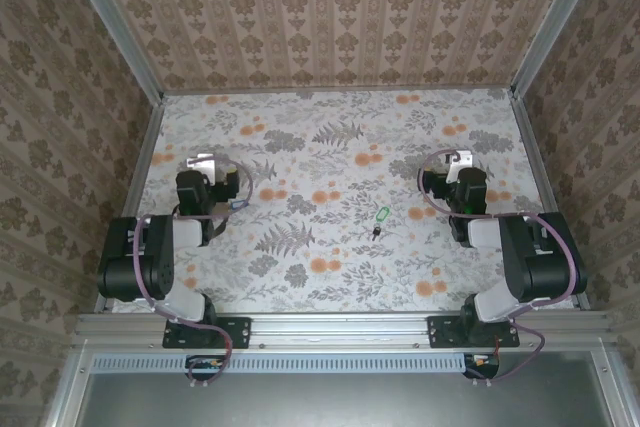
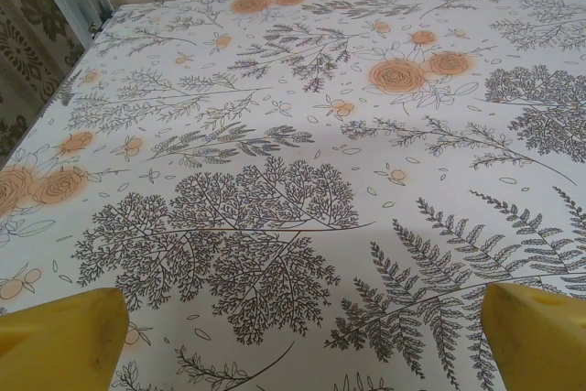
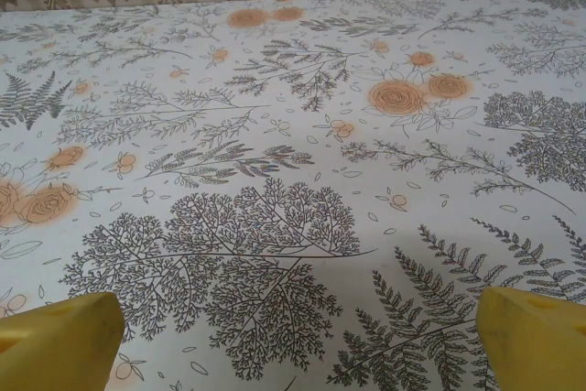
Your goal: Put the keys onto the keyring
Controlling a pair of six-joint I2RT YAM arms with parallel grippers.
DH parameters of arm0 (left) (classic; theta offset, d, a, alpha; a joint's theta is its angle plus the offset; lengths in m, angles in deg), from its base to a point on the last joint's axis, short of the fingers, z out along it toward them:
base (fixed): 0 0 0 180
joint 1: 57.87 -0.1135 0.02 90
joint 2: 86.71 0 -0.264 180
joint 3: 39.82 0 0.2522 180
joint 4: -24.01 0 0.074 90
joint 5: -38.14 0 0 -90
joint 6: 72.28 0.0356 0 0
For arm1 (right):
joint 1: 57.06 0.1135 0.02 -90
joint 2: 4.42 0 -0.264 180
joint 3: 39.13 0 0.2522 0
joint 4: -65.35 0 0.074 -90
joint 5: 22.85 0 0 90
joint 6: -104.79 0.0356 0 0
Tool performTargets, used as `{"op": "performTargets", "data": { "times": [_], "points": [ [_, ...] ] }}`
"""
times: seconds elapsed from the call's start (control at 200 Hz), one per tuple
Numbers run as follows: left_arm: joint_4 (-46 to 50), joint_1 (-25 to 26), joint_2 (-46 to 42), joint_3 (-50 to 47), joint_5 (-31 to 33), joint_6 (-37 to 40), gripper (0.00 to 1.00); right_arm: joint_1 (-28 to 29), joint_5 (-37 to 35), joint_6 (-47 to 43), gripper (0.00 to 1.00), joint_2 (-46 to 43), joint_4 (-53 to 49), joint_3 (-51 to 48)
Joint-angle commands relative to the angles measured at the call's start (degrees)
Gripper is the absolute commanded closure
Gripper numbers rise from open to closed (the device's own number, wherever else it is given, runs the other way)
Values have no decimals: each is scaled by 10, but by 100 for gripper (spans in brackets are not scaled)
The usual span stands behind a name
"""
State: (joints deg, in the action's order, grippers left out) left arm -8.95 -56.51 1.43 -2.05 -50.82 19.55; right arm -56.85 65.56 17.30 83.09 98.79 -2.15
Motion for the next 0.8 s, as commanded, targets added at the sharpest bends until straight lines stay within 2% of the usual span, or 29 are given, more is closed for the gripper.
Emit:
{"op": "performTargets", "data": {
  "times": [0.0, 0.795],
  "points": [
    [-12, -5, -3, -5, -10, 13, 0, -1, 9, -7, 0, 1, 15, 2],
    [-11, -8, -2, -4, -15, 12, 0, -2, 10, -6, 0, 2, 14, 3]
  ]
}}
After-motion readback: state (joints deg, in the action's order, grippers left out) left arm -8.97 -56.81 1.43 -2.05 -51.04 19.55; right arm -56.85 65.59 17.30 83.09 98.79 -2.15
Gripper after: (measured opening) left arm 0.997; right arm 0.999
